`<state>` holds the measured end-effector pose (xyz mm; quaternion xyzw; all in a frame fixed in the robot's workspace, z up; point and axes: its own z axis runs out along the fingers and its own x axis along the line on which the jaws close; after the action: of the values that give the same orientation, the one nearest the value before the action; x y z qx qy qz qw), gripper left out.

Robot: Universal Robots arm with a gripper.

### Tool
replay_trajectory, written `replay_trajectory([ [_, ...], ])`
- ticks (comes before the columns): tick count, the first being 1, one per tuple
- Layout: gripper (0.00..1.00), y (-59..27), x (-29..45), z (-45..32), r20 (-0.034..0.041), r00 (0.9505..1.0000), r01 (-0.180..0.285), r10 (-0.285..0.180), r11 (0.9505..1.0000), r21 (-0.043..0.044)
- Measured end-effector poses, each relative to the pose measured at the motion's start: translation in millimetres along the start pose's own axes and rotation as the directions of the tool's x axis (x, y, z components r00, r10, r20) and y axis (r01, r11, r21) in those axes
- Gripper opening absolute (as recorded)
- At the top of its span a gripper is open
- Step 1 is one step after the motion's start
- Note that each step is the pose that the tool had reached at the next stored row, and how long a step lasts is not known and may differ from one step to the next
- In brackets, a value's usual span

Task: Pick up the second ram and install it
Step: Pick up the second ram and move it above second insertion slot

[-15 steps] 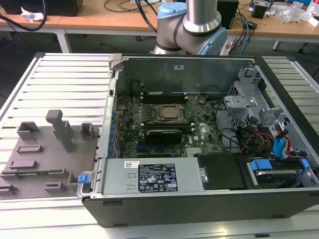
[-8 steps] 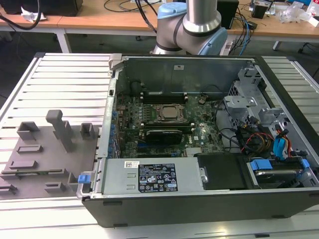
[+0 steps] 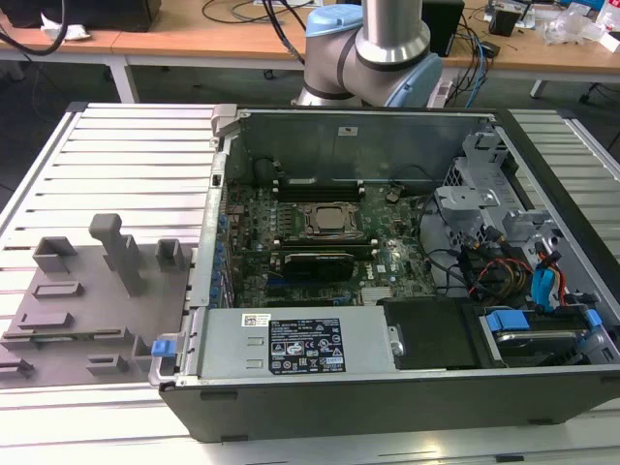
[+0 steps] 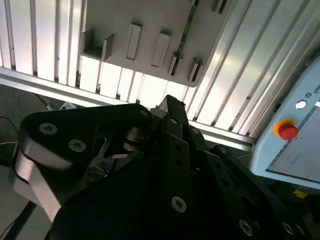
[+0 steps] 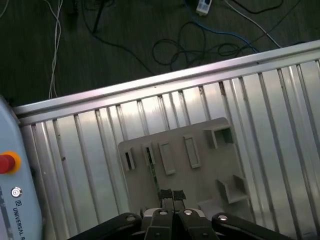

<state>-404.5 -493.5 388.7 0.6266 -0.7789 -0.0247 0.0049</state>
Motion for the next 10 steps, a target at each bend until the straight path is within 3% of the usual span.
replay_trajectory([
  [6, 0.11, 0.0, 0.0, 0.0, -0.0027, 0.9981, 0.062, -0.062, 0.9981, -0.0015],
  [10, 0.11, 0.0, 0.0, 0.0, -0.0055, 0.9917, 0.128, -0.128, 0.9918, -0.0033],
])
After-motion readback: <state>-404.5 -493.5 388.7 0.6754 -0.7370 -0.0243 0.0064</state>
